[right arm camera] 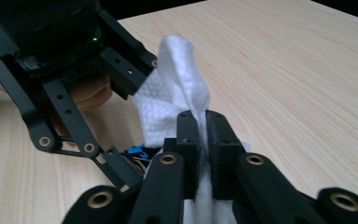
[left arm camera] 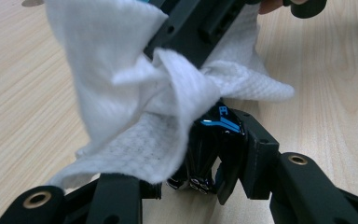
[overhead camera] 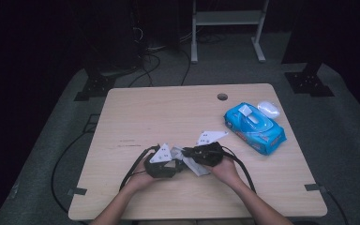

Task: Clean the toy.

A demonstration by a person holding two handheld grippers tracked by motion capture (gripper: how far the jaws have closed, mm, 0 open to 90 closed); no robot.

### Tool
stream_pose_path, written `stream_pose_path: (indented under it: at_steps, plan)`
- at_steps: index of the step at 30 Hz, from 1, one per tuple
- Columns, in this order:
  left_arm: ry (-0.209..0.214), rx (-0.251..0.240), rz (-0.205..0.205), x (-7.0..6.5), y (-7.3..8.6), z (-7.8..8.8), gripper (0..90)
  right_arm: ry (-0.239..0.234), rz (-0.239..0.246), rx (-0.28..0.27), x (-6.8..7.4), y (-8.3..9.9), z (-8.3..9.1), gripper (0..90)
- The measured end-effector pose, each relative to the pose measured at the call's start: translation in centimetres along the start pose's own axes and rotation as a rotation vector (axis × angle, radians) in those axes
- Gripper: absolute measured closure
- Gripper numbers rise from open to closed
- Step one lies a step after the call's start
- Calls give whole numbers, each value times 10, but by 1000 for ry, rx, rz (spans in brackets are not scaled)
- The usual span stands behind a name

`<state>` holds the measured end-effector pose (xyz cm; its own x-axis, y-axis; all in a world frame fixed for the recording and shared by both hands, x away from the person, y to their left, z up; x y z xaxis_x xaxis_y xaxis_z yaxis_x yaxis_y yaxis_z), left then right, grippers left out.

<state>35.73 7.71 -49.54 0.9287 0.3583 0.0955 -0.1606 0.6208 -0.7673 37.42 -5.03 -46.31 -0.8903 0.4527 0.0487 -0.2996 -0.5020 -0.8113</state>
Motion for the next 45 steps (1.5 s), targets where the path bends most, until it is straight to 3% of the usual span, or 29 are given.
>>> stream_pose_path:
  at_steps: [4,7,12,14,16,21,26,28,31,36,38,42,45]
  plan:
    - [-1,0,-2,0,0,0,579,57,-4,15,-10,4,8,853]
    - [-5,-1,-3,-1,-1,-1,579,62,-24,9,-13,7,11,855]
    - [-8,-4,-4,-1,-1,-1,579,2,-7,-4,7,1,1,855]
    - [-11,-1,-8,-2,-1,-1,578,-18,27,1,18,-2,-5,855]
    - [-9,-1,-5,-1,-1,-1,579,-3,65,8,22,-3,-7,855]
    - [-9,-1,-6,-1,-1,-1,579,15,19,3,6,2,2,856]
    - [-6,-5,9,-1,-1,-1,579,98,3,26,-14,13,19,856]
    - [-6,-5,6,-1,-1,-2,579,102,-24,23,-20,18,22,859]
    - [-5,-11,9,-2,-1,-2,578,100,-24,18,-17,17,21,859]
    - [-6,-8,6,-2,-1,-2,578,36,6,9,0,7,9,857]
    - [-4,-7,5,-1,-1,-2,579,39,18,16,2,7,9,858]
    - [-3,-9,5,-2,-1,-2,579,86,12,30,-9,14,20,857]
    - [-1,-11,3,-2,-1,-2,579,116,-33,29,-24,23,34,856]
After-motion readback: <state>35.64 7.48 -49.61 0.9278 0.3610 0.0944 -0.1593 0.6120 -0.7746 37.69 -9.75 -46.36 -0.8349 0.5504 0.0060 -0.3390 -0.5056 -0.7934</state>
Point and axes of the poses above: each handheld gripper's, and its own axes: z roughly backward along the jaws, y roughly out of its underside, x roughly to its left, the point moved 6 cm from there along -z, roughly forward along the jaws, and after that the axes turned 6 degrees about x, right-handed, at the moved point
